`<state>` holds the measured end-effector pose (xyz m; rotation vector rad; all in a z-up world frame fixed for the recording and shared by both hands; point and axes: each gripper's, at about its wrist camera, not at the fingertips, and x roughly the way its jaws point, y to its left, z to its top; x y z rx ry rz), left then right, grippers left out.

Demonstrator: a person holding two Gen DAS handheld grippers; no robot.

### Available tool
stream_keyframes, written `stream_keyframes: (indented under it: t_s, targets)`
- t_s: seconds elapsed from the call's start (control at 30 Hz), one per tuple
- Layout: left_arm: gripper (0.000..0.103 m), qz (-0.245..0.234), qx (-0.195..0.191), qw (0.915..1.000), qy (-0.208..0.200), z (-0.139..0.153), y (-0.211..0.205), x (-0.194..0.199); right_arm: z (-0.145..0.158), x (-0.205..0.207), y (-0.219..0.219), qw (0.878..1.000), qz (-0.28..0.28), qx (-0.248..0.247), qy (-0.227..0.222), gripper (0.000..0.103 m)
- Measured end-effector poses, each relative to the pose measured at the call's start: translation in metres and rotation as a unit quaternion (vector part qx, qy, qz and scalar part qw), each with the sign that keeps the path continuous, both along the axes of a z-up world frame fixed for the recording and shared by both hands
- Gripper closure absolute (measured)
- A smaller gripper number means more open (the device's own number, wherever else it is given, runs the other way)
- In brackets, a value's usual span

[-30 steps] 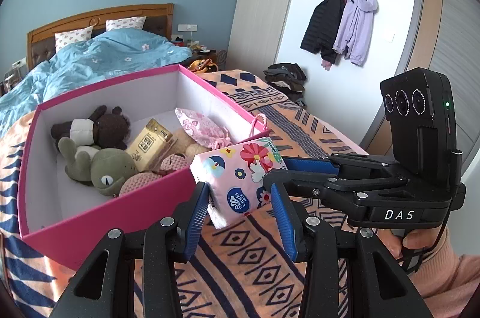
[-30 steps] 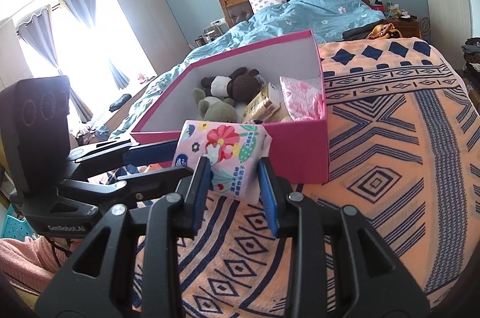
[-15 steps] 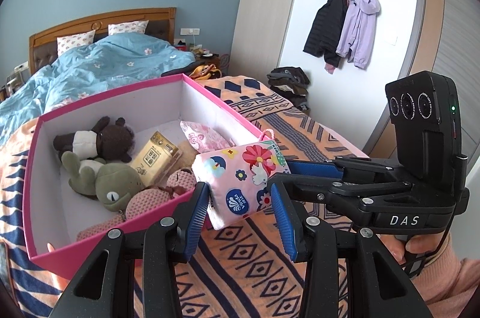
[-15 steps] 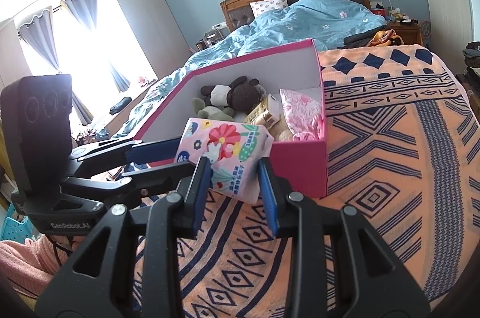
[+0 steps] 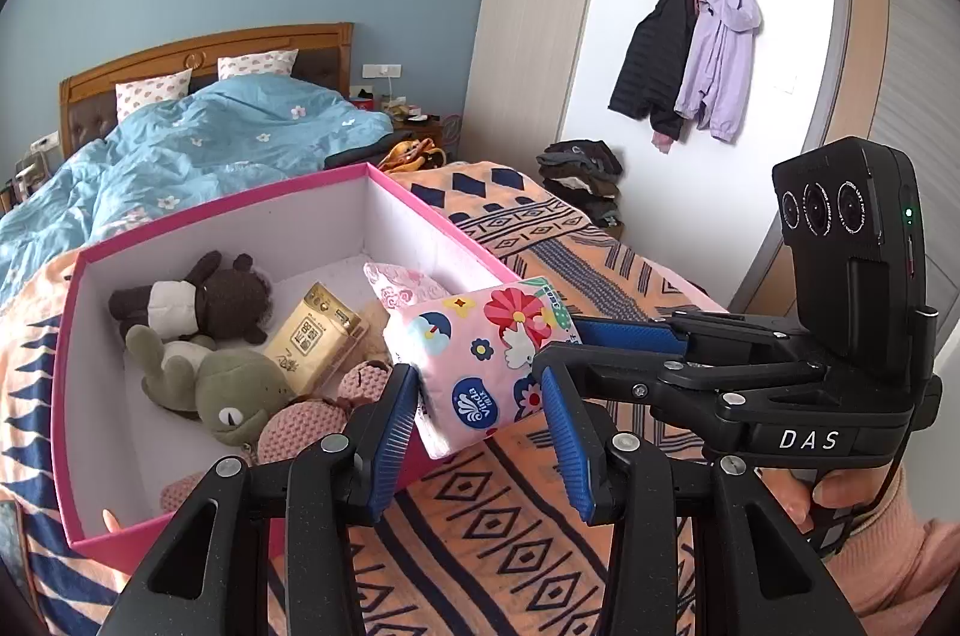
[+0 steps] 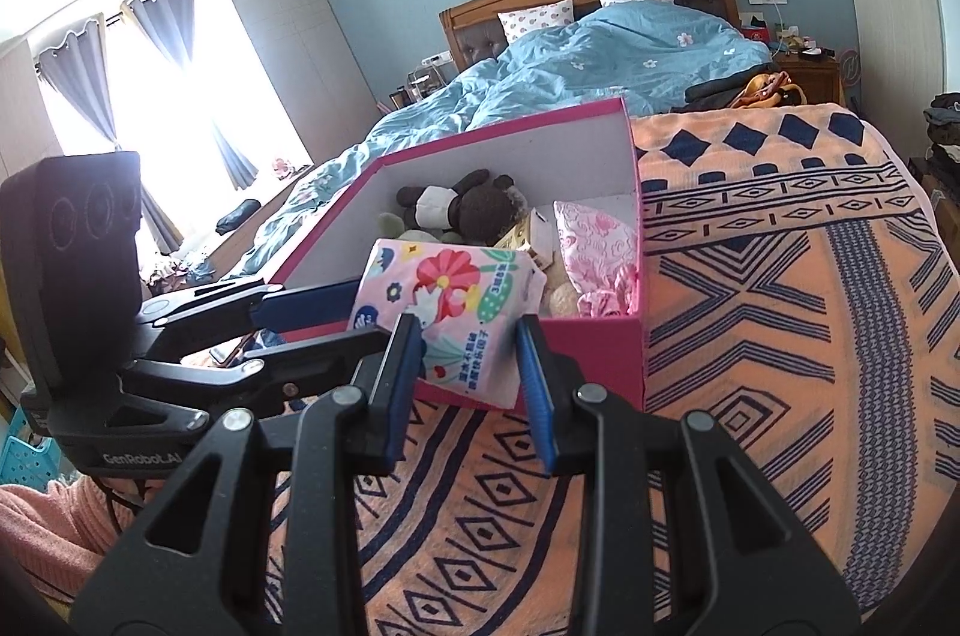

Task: Organize objects
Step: 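Lift the floral tissue pack with the right gripper and carry it over the box, then lower the floral tissue pack with the right gripper into the box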

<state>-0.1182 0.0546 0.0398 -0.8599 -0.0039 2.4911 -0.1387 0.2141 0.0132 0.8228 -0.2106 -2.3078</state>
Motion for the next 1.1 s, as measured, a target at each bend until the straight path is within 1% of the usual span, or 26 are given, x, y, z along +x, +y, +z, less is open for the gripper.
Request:
stream_keyframes:
  t_s: [0.5, 1.1]
  targets:
    - [0.060, 0.004, 0.001, 1.0000, 0.004, 0.006, -0.001, -0.010, 0.006, -0.011, -0.001, 1.000, -0.004, 0.003, 0.006, 0.067]
    - [0.060, 0.009, 0.003, 1.0000, -0.001, 0.007, 0.000, -0.024, 0.010, -0.027, -0.005, 1.000, -0.009, 0.014, 0.005, 0.067]
